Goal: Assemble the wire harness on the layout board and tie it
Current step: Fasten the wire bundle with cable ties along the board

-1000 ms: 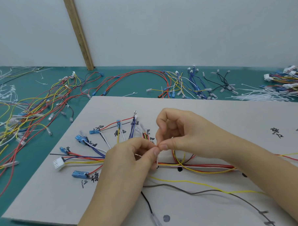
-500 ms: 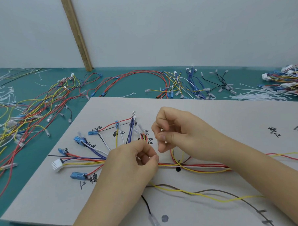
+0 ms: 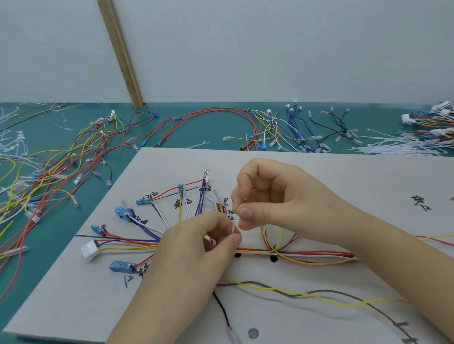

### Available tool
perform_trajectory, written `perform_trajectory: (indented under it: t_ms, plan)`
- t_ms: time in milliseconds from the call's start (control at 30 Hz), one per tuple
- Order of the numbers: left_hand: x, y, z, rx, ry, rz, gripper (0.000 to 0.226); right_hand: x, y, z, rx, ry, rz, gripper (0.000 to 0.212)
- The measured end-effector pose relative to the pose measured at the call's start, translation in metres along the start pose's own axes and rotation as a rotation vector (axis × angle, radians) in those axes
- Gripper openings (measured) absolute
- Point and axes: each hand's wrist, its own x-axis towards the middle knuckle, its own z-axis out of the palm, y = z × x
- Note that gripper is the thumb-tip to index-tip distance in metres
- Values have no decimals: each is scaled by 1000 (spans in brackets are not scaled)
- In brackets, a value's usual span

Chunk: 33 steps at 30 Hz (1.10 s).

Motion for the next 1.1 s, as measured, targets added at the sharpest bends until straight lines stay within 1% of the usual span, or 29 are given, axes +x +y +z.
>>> perform_trajectory:
  t_ms: [67, 133, 167, 200, 267, 367, 533, 600, 700, 833, 933, 1033, 1100]
  plan:
    - [0, -2, 0, -39, 15, 7, 7, 1, 0, -2, -131, 33, 31, 25]
    - [-2, -3, 0, -67, 40, 18, 4, 2, 1, -5, -343, 47, 71, 19]
    - [-2, -3, 1, -80, 47, 18, 3, 2, 1, -5, -451, 24, 90, 15]
    - [-2, -4, 1, -91, 49, 18, 7, 2, 2, -4, -533, -12, 107, 12]
    - [-2, -4, 1, -107, 45, 14, 15, 1, 3, 0, -603, -66, 128, 9]
    - [-2, -2, 0, -146, 63, 7, 15, -1, 5, 7, -591, -92, 122, 3]
    - [0, 2, -2, -211, 78, 24, 11, -2, 6, 9, -572, -88, 109, 9]
    - [1, 3, -3, -180, 61, 32, 10, -2, 5, 9, -556, -84, 107, 12]
    - [0, 4, -1, -151, 53, 31, 18, -2, 4, 9, -541, -95, 99, 24]
    - [2, 3, 0, -172, 93, 25, 16, -1, 4, 8, -530, -79, 128, 22]
    - [4, 5, 0, -130, 102, 60, 17, -1, 4, 7, -559, -69, 125, 29]
    - [5, 5, -1, -103, 136, 100, 20, -2, 4, 8, -572, -63, 130, 25]
    - [5, 5, 0, -72, 141, 127, 22, -2, 3, 8, -599, -59, 126, 26]
